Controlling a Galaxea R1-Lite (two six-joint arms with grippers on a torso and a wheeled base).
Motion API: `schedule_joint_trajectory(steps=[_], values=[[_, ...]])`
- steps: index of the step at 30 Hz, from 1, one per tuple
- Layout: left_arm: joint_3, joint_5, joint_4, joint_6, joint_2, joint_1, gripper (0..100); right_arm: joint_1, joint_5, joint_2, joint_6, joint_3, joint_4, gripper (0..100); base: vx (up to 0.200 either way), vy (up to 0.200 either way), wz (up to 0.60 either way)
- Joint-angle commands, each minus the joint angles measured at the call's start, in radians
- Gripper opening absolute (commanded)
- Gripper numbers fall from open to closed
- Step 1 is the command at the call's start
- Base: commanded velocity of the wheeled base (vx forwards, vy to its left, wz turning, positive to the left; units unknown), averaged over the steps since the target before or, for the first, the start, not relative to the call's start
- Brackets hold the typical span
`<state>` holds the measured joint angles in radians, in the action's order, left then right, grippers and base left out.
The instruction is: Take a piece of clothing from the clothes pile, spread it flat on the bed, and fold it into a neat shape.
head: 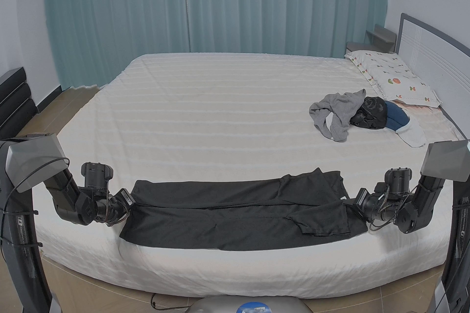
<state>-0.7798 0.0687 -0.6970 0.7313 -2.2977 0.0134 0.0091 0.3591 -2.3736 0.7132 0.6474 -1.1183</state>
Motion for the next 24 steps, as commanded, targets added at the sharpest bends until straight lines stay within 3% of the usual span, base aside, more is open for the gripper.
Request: schedule_joint_trajectory(steps=[1, 6, 13, 18, 24], values=[[0.01, 0.0, -0.002, 0.0, 0.01, 0.005, 100, 0.0, 0.003, 0.01, 0.002, -0.003, -0.002, 100, 0.0, 0.0, 0.0], [0.028, 0.003, 0.002, 0.005, 0.09, 0.043, 100, -0.009, 0.003, 0.056, 0.008, -0.014, -0.002, 100, 0.0, 0.0, 0.0], [0.027, 0.008, -0.004, 0.016, 0.115, 0.057, 100, -0.02, 0.001, 0.09, 0.1, -0.002, -0.002, 100, 0.0, 0.0, 0.0], [0.01, 0.029, -0.007, 0.096, 0.106, 0.03, 100, -0.023, 0.003, 0.088, 0.112, 0.001, -0.002, 100, 0.0, 0.0, 0.0], [-0.027, 0.026, -0.007, 0.1, 0.046, -0.035, 100, -0.023, 0.004, 0.074, 0.132, 0.026, 0.003, 100, 0.0, 0.0, 0.0]])
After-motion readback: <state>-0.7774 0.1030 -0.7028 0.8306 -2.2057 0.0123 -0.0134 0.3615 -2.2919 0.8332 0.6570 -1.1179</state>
